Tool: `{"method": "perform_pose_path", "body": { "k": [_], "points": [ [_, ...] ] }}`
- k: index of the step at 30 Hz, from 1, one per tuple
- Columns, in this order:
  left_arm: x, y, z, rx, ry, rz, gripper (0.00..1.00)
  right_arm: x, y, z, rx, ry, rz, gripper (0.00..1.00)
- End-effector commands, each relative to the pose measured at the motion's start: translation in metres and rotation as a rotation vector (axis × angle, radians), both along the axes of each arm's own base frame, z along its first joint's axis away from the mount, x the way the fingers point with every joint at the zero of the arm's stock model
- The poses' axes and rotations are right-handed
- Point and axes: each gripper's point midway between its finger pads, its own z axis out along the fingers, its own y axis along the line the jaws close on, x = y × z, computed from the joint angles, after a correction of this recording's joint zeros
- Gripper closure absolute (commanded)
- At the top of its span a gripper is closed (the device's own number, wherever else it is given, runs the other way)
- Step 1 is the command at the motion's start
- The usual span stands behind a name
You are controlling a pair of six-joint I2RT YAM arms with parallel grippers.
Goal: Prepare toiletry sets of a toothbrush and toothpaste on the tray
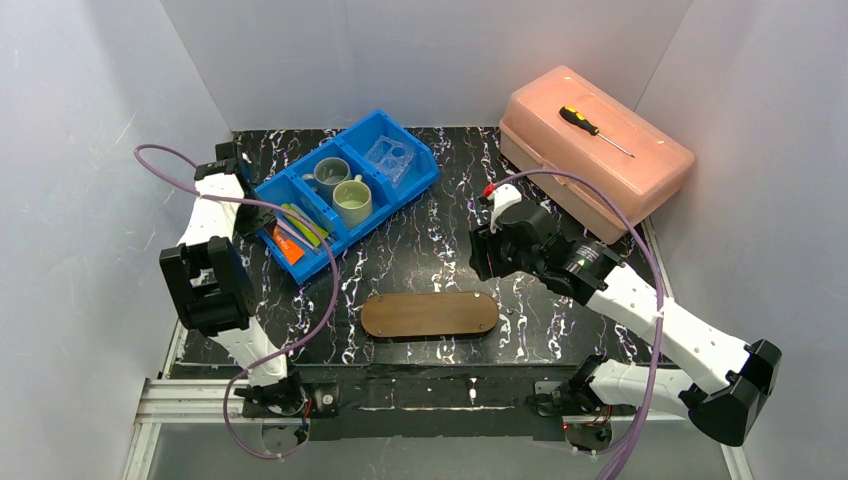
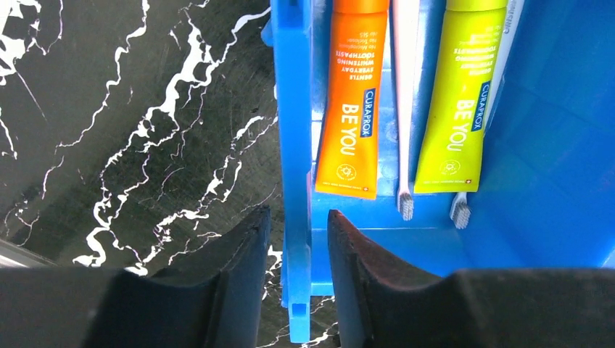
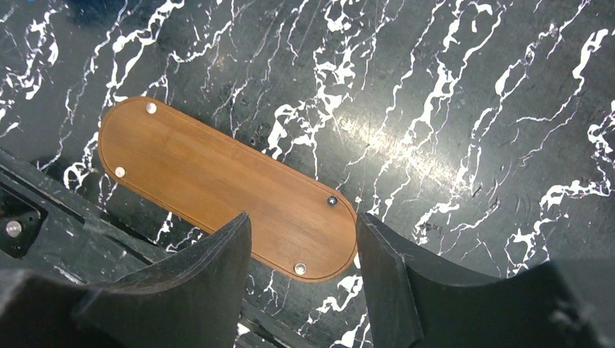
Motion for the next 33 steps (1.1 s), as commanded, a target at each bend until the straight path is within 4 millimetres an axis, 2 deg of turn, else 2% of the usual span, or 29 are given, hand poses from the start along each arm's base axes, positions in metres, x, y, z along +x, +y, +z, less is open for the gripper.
{"method": "perform_pose_path", "body": {
  "k": [1, 5, 8, 12, 20, 28, 33],
  "points": [
    [0.002, 0.000, 0.006, -0.009, 0.013, -0.023, 0.71, -0.003, -0.003, -0.002, 0.008, -0.006, 0.011, 0.37],
    [0.000, -0.003, -0.001, -0.028, 0.027, -0.038, 0.84, -0.004, -0.004, -0.005, 0.001, -0.001, 0.008, 0.37],
    [0.000, -0.009, -0.004, -0.060, 0.023, -0.066, 1.00, -0.005, -0.005, -0.006, 0.000, 0.001, 0.009, 0.37],
    [-0.002, -0.018, -0.006, -0.074, 0.012, -0.115, 1.00, -0.006, -0.006, -0.008, -0.007, 0.007, 0.009, 0.37],
    [-0.003, -0.038, 0.005, -0.006, -0.001, -0.243, 1.00, -0.009, -0.010, -0.007, -0.015, 0.016, 0.005, 0.37],
    [0.005, -0.081, 0.011, 0.047, -0.019, -0.471, 1.00, -0.014, -0.019, -0.003, -0.030, 0.018, -0.004, 0.37],
    [0.006, -0.101, 0.010, 0.033, -0.036, -0.561, 1.00, -0.017, -0.022, -0.001, -0.031, 0.021, -0.007, 0.37]
  ]
}}
